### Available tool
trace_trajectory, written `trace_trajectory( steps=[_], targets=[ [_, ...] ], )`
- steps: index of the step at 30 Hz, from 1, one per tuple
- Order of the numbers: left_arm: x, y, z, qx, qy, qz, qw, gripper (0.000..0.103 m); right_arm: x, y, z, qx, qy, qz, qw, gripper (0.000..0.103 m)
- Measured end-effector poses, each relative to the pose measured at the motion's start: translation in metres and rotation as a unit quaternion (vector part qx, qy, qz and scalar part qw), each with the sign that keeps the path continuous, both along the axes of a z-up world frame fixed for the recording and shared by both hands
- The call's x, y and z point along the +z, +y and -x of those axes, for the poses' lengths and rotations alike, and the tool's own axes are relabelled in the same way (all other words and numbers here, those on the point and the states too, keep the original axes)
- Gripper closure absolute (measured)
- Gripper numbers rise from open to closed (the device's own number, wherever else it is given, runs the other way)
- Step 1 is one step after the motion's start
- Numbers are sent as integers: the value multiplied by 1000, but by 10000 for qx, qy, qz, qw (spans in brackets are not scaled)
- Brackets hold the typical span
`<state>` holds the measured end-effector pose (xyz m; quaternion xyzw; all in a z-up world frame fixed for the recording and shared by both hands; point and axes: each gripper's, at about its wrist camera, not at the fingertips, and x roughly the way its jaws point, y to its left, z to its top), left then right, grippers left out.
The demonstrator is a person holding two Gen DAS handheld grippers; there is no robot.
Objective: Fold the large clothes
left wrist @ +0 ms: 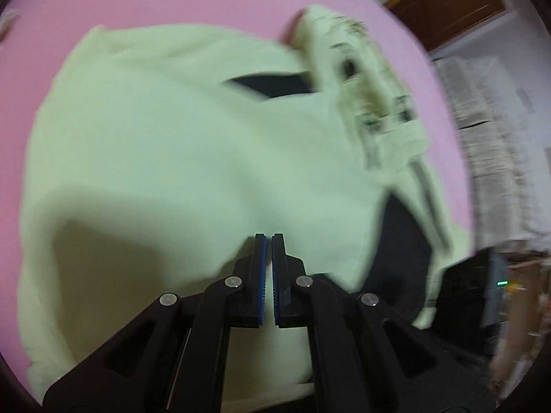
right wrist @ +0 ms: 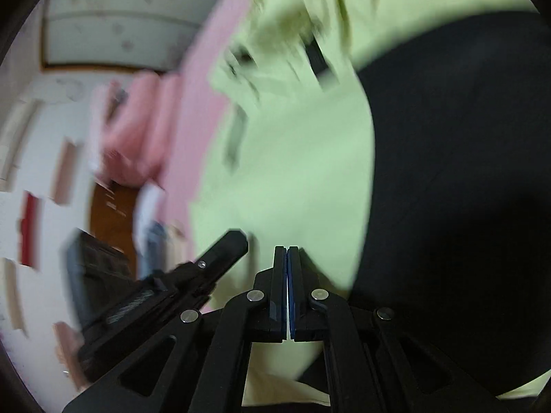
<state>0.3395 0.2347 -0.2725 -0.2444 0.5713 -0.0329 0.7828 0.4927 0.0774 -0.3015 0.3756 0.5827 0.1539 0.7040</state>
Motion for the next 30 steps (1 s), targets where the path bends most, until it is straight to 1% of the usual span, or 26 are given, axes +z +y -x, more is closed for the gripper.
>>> trace_trajectory(
  steps=[2, 3, 4, 5, 7, 8, 10, 11, 12, 13, 14, 15, 16, 17, 18, 19, 20, 21, 22, 23, 24, 25, 27, 28, 29, 30],
  targets=[
    [0, 25, 9, 249, -130, -469, 9985, 102, -5, -10, 4, -38, -15, 46, 10000, 103],
    [-1, 39, 13, 377, -159, -745, 9964, 102, -3, -24, 8, -144, -90, 121, 9998, 103],
    [-2, 58, 17, 500, -182, -1002, 9935, 102, -1, -43, 7, -298, -256, 159, 9991, 103],
    [-4, 77, 22, 602, -164, -1040, 9926, 102, 3, -63, 8, -467, -356, 320, 9978, 103],
    [-5, 98, 24, 794, -166, -755, 9938, 102, 11, -109, 17, -883, -451, 1259, 9871, 103],
    [-3, 105, 24, 901, -163, -779, 9928, 102, 15, -133, 21, -1111, -453, 1507, 9813, 103],
    [2, 106, 26, 936, -133, -991, 9906, 102, 23, -159, 25, -1437, -359, 1852, 9715, 103],
    [9, 102, 27, 961, -114, -1105, 9892, 102, 26, -170, 31, -1486, -350, 1851, 9708, 103],
    [16, 97, 29, 939, -164, -1077, 9896, 102, 31, -173, 29, -1510, -299, 1934, 9690, 103],
    [21, 79, 27, 899, -224, -999, 9907, 102, 36, -166, 29, -1510, -310, 2112, 9652, 102],
    [29, 67, 31, 782, -302, -826, 9931, 102, 35, -145, 20, -1428, -438, 2126, 9656, 102],
    [33, 50, 34, 632, -309, -651, 9954, 102, 43, -133, 32, -1267, -612, 1926, 9711, 102],
    [35, 40, 36, 504, -277, -515, 9970, 102, 50, -124, 39, -1044, -764, 1543, 9795, 102],
    [33, 25, 41, 298, -169, -295, 9990, 102, 52, -112, 46, -833, -821, 1174, 9862, 102],
    [29, 12, 45, 198, -74, -200, 9996, 102, 52, -95, 49, -618, -806, 826, 9914, 102],
    [24, 0, 47, 98, 60, -122, 9999, 102, 46, -71, 52, -357, -689, 469, 9959, 102],
    [16, -10, 52, -14, 233, -95, 9997, 102, 39, -53, 56, -116, -556, 251, 9981, 102],
    [14, -15, 60, -64, 336, -140, 9993, 102, 31, -32, 58, 179, -399, 158, 9989, 102],
    [11, -15, 67, -84, 422, -253, 9988, 102, 23, -15, 60, 515, -208, 294, 9980, 102],
    [12, -12, 70, -59, 401, -347, 9986, 102, 16, -2, 61, 744, -119, 516, 9958, 102],
    [12, -10, 73, 15, 349, -518, 9980, 102, 14, 2, 61, 837, -151, 703, 9939, 102],
    [9, -4, 76, 72, 318, -686, 9971, 102, 15, -2, 63, 805, -243, 788, 9933, 102],
    [9, 18, 80, 210, 309, -1220, 9918, 102, 21, -27, 62, 480, -346, 997, 9933, 102],
    [6, 27, 79, 270, 347, -1404, 9891, 102, 26, -55, 65, 108, -394, 1255, 9913, 102],
    [4, 39, 81, 328, 349, -1461, 9881, 102, 29, -77, 73, -178, -365, 1581, 9866, 102],
    [2, 52, 80, 398, 306, -1393, 9890, 102, 33, -102, 76, -558, -290, 2028, 9772, 103]
  ],
)
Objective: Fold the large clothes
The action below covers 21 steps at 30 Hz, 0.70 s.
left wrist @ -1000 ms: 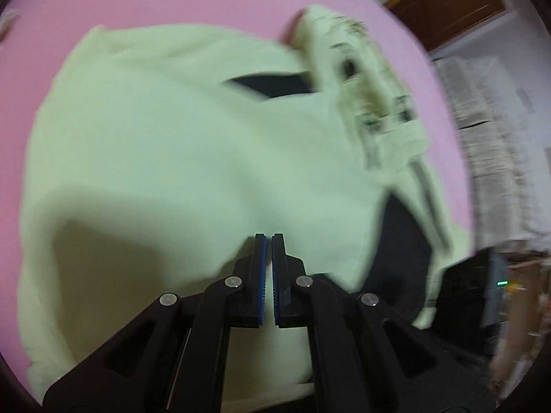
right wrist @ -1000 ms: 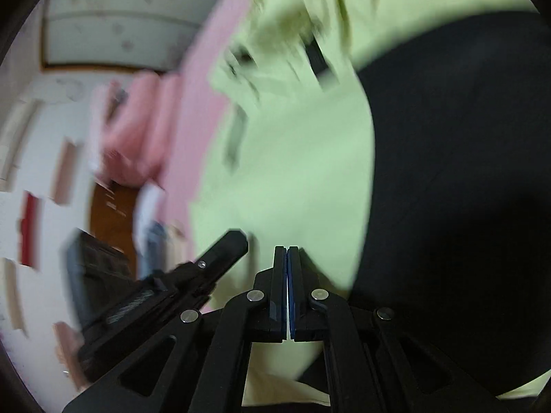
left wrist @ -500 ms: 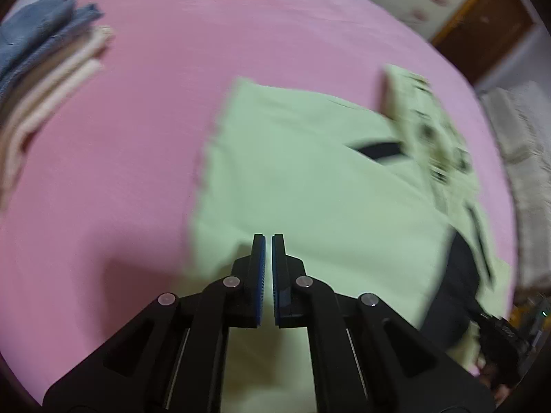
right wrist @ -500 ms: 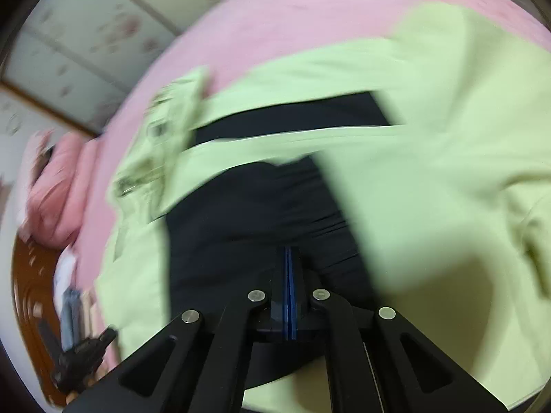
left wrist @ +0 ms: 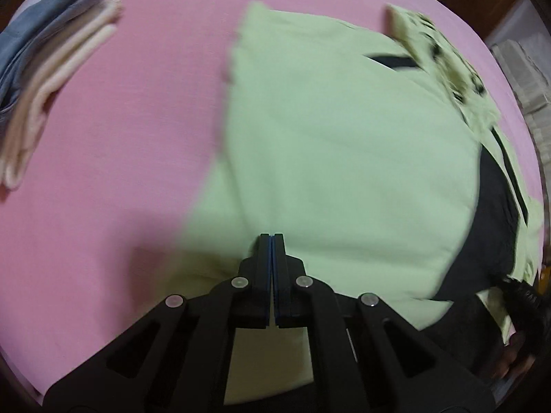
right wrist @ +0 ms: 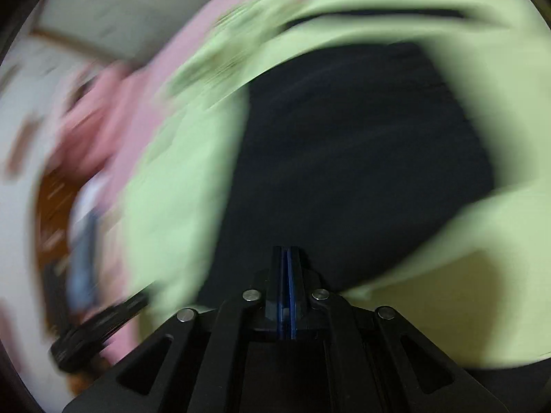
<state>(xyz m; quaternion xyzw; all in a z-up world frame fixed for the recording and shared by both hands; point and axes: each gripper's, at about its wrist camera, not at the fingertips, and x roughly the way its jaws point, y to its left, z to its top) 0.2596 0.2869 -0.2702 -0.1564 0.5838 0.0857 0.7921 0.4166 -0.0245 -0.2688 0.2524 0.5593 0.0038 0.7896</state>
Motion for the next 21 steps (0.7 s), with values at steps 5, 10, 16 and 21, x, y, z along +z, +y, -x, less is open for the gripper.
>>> trace_trajectory(
  steps=[5, 10, 16, 21],
  targets=[
    [-1, 16, -5, 60, 48, -199, 9998, 102, 0, -89, 11, -776, -26, -462, 9959, 103],
    [1, 18, -3, 95, 34, -254, 9996, 102, 13, -61, 2, -303, -105, 722, 9969, 103],
    [18, 7, 6, -90, 103, -408, 9991, 102, 9, -37, 4, -672, 97, 743, 9949, 103],
    [41, -12, 18, -327, 352, -331, 9983, 97, 21, -22, 22, -485, 331, 931, 9939, 100]
  ],
)
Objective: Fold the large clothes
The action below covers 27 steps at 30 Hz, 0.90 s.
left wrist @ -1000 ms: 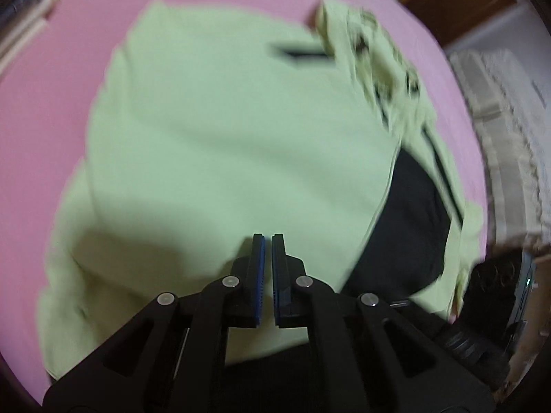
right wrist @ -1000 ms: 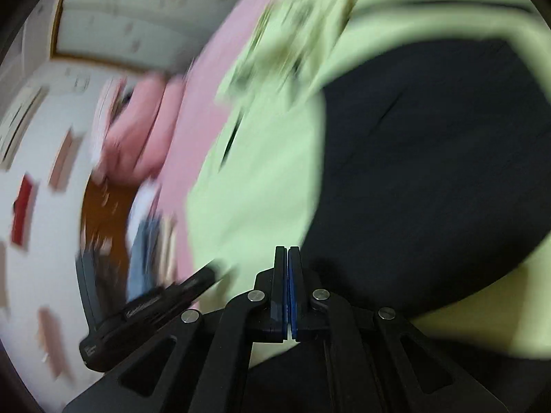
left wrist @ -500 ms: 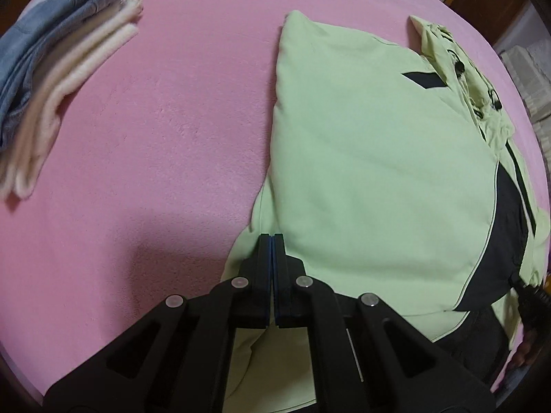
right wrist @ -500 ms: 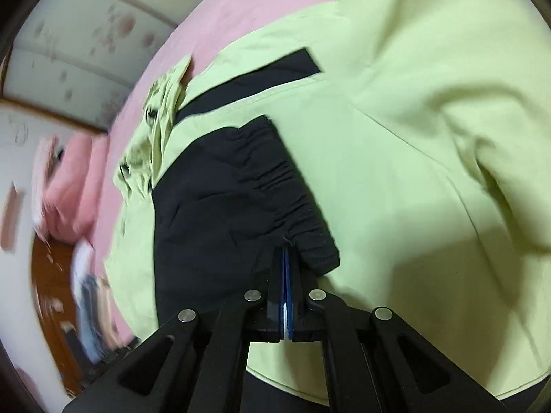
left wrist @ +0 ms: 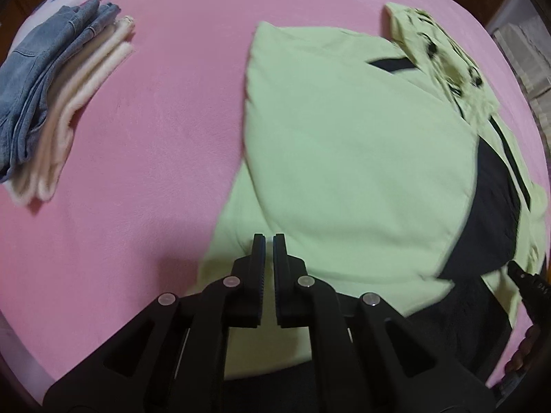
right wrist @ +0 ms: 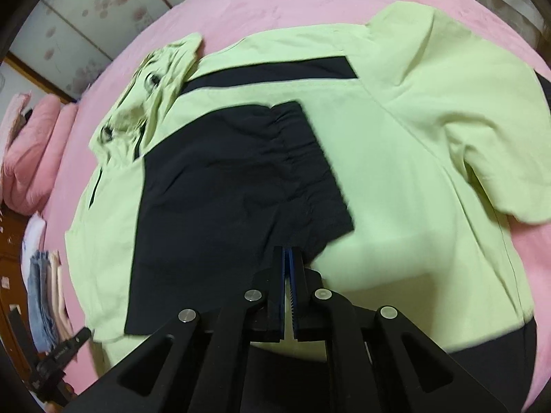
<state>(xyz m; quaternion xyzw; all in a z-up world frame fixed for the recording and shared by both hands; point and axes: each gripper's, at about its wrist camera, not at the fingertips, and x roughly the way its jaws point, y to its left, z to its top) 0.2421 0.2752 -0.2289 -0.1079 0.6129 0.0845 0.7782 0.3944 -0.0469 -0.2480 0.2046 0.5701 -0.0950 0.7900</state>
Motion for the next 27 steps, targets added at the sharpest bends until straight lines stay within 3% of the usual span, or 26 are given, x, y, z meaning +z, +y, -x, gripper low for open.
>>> trace_trajectory(
  steps=[2, 4, 6, 8, 9, 10, 13, 15, 19, 23, 27],
  targets=[
    [11, -10, 10, -95, 122, 80, 9998, 81, 11, 9, 11, 111, 95, 21, 9999, 89],
    [22, -18, 22, -198, 133, 126, 9996, 51, 20, 23, 21, 240, 154, 28, 9996, 73],
    [35, -27, 36, -410, 81, 197, 9989, 49, 31, 38, 36, 411, 155, 51, 9990, 56],
    [41, -33, 47, -550, 202, 205, 9981, 47, 39, 50, 51, 530, 192, 62, 9984, 24],
    [44, -35, 53, -601, 287, 229, 9975, 41, 44, 56, 59, 579, 199, 32, 9981, 19],
    [45, -36, 57, -649, 321, 301, 9969, 36, 49, 63, 68, 610, 162, -22, 9980, 17],
    [43, -40, 70, -878, 645, 355, 9934, 34, 61, 77, 89, 690, -73, -162, 9975, 17],
    [41, -39, 73, -875, 775, 357, 9925, 34, 65, 86, 98, 743, -70, -138, 9971, 17],
    [33, -40, 80, -826, 948, 496, 9908, 22, 66, 100, 115, 687, -84, -179, 9974, 16],
    [20, -51, 86, -865, 1228, 444, 9877, 22, 51, 106, 124, 584, 110, -293, 9978, 15],
    [9, -81, 97, -1096, 1463, 59, 9831, 22, 30, 97, 137, 346, 393, -644, 9965, 15]
  ],
)
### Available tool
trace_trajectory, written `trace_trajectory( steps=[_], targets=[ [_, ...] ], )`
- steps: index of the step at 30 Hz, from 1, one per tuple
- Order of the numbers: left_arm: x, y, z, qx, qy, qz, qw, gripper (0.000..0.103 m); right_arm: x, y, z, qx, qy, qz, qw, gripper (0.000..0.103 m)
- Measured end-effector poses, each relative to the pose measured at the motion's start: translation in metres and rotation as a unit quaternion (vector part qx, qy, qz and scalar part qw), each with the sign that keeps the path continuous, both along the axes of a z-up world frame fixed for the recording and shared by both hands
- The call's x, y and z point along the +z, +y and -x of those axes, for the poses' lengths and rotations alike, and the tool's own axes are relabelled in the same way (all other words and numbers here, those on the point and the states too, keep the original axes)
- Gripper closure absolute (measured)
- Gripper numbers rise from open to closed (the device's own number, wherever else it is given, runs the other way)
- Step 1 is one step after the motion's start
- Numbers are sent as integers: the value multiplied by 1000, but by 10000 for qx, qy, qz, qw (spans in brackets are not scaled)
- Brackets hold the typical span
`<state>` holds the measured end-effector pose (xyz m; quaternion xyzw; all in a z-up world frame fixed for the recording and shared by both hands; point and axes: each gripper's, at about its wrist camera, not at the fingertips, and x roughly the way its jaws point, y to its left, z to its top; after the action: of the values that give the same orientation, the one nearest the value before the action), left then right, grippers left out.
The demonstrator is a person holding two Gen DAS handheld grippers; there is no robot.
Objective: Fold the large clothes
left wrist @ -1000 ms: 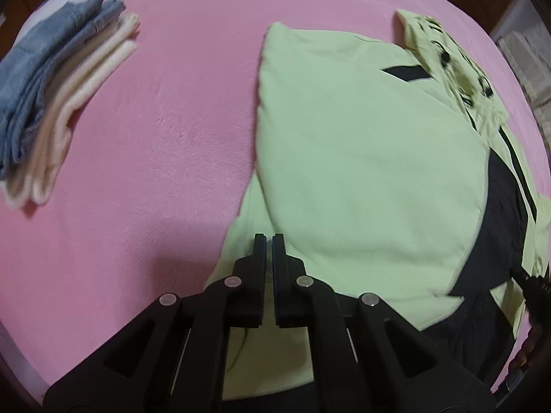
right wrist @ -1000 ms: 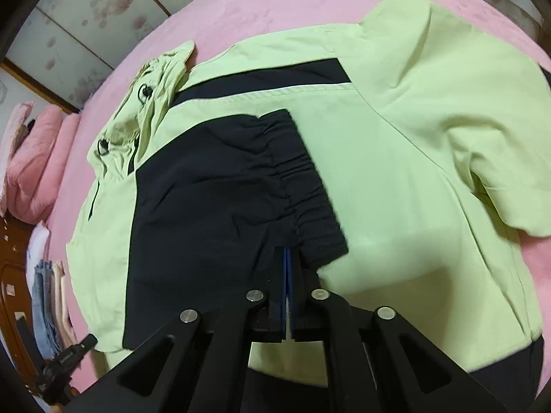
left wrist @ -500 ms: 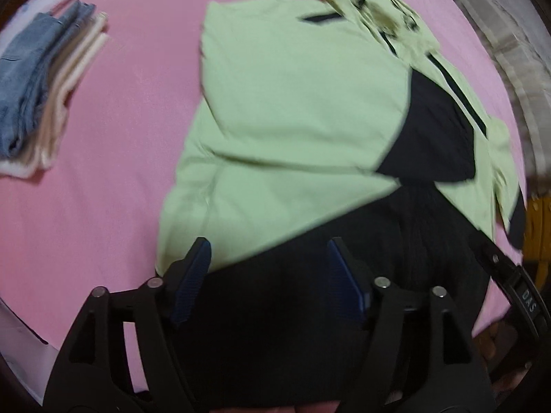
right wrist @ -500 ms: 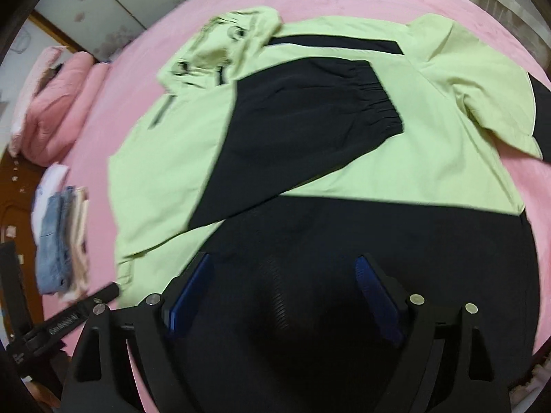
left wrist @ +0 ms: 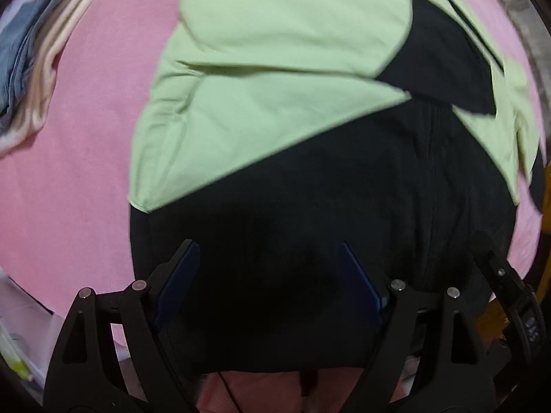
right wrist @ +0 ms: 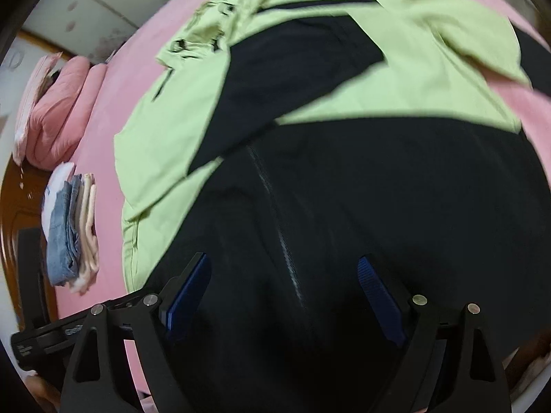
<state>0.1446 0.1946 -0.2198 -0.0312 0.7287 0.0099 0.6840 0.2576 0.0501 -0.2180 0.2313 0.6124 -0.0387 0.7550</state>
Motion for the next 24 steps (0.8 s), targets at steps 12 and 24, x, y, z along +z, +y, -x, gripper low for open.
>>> trace_trajectory(
  steps=[12, 24],
  targets=[
    [12, -176, 45, -461, 166, -418, 9979, 21, -20, -153, 81, -1540, 202, -839, 9843, 15],
    [31, -385, 31, -1314, 321, 0, 9908, 22, -2, -399, 100, -2931, -407, -705, 9526, 15]
  ],
)
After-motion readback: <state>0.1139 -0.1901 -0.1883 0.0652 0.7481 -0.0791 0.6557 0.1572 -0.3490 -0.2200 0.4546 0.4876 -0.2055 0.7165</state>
